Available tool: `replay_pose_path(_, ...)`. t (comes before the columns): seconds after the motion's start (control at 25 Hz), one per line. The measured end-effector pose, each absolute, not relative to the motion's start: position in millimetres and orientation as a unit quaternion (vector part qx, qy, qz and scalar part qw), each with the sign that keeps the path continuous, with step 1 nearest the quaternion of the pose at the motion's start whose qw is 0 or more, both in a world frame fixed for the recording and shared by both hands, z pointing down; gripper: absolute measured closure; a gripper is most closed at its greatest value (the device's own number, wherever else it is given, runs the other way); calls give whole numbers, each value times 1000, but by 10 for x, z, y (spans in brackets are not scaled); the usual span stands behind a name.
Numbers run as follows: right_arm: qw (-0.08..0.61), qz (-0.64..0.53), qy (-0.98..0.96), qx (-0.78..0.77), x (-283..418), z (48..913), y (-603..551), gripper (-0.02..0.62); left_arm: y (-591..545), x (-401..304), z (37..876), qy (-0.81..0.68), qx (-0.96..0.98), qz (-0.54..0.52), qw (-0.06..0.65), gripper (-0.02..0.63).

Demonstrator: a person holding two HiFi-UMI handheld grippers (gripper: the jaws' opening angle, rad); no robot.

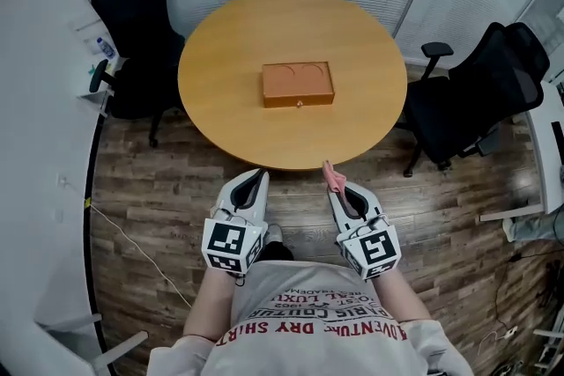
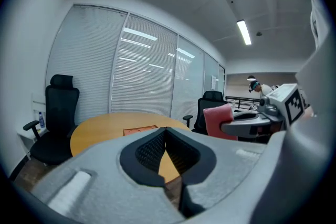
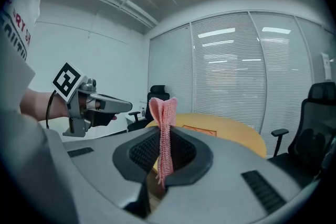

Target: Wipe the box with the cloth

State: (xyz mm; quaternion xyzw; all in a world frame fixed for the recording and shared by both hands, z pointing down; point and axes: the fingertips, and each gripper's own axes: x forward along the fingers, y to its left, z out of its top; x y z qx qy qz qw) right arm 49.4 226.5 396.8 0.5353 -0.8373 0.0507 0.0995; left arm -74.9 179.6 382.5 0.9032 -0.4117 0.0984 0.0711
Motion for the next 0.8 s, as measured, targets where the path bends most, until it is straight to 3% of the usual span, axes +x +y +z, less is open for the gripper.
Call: replay_pose_path(0.8,134,98,-810,562,159,4284,398,565,-63,-1216,4031,-388,910,111,89,597)
